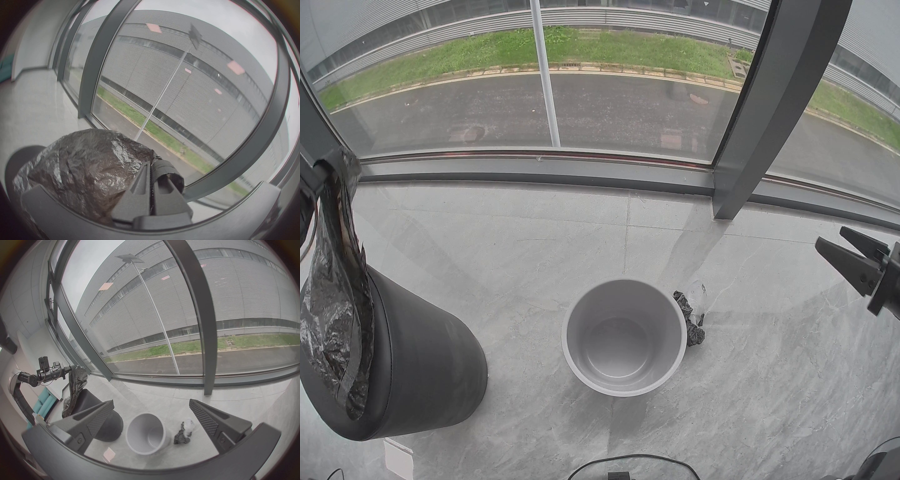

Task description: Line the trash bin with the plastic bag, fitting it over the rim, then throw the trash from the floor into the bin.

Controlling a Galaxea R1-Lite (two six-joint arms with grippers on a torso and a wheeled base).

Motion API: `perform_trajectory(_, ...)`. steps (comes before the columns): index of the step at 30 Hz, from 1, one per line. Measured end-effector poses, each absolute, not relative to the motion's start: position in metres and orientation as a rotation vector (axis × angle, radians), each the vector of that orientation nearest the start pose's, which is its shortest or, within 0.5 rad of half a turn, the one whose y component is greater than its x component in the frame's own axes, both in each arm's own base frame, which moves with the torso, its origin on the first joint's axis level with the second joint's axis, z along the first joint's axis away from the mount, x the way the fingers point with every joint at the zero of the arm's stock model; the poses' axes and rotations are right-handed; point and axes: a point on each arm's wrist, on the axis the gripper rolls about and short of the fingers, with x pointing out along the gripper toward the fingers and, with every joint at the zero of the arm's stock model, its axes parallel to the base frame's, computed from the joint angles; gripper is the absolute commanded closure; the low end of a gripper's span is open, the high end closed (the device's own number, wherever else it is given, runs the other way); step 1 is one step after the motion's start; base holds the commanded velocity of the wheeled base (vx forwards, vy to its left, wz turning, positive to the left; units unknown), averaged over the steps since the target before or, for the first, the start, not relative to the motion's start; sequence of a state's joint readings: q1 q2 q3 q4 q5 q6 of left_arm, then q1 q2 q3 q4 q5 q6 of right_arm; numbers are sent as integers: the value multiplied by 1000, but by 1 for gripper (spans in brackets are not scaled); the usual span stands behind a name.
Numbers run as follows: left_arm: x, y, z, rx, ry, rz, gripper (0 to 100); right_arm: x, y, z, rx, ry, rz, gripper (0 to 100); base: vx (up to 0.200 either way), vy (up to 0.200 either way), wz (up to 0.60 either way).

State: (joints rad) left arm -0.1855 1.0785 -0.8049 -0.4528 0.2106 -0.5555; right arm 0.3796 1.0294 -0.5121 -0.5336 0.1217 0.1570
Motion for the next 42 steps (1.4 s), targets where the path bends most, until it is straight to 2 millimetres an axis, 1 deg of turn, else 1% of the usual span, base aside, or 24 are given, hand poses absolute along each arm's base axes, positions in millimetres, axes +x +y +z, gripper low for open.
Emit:
perform_trajectory(3,148,-32,327,-696,-167,-96,100,142,71,242,175,23,529,0,0,0,0)
perform_trajectory(4,148,-39,335,-743,-152,-140,100,148,80,243,180,29,541,0,0,0,0)
perform_trajectory(5,148,-42,338,-757,-145,-157,100,150,84,242,182,33,544,0,0,0,0)
perform_trajectory(8,147,-58,351,-818,-90,-252,100,159,103,239,186,58,565,0,0,0,0)
perform_trajectory(13,139,-81,366,-871,-17,-399,100,163,126,230,201,113,612,0,0,0,0)
perform_trajectory(19,125,-100,384,-926,26,-558,100,157,148,217,209,187,690,0,0,0,0)
perform_trajectory(24,118,-106,394,-940,37,-659,100,153,167,199,178,259,747,0,0,0,0)
perform_trajectory(27,116,-108,396,-958,50,-692,100,154,177,193,170,265,772,0,0,0,0)
perform_trajectory(31,113,-110,397,-1007,83,-734,100,160,191,187,176,235,792,0,0,0,0)
perform_trajectory(35,109,-109,397,-1048,127,-799,100,168,204,178,162,243,800,0,0,0,0)
perform_trajectory(39,105,-106,397,-1067,148,-829,100,176,222,169,143,263,815,0,0,0,0)
perform_trajectory(42,102,-104,396,-1079,153,-839,100,178,236,167,136,263,836,0,0,0,0)
